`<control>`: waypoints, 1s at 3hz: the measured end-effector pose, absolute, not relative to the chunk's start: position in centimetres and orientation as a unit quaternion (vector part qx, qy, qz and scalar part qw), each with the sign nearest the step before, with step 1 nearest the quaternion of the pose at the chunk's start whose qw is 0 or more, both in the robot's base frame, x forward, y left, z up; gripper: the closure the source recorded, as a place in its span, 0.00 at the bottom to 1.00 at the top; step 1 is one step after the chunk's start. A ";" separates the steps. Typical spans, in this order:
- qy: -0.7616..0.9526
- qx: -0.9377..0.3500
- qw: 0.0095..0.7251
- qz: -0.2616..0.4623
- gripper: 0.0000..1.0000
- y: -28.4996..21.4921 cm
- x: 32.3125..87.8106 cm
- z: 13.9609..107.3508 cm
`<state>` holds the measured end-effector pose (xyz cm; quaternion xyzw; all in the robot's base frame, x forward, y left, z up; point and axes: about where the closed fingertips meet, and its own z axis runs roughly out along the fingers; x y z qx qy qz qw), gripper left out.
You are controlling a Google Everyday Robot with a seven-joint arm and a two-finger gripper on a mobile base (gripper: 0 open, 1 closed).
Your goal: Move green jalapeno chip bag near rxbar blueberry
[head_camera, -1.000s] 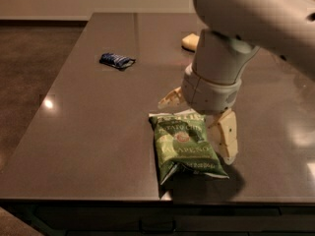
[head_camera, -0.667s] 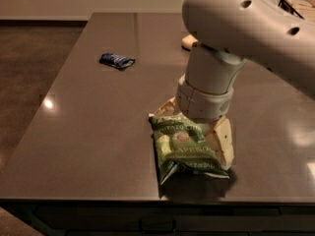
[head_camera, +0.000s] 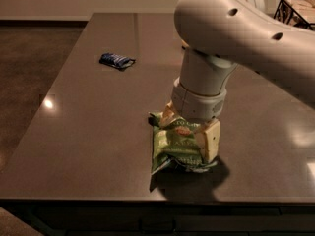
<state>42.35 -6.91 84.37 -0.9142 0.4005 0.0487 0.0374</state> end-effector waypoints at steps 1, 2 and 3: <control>0.441 -0.895 0.056 0.045 0.63 -6.1 43.9 85.5; 0.485 -0.871 0.076 0.039 0.87 -4.1 46.4 86.9; 0.529 -0.843 0.090 0.041 1.00 -1.5 49.3 87.9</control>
Offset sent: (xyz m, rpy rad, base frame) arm 0.0741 0.0579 0.0449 0.0902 -0.0507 -0.3566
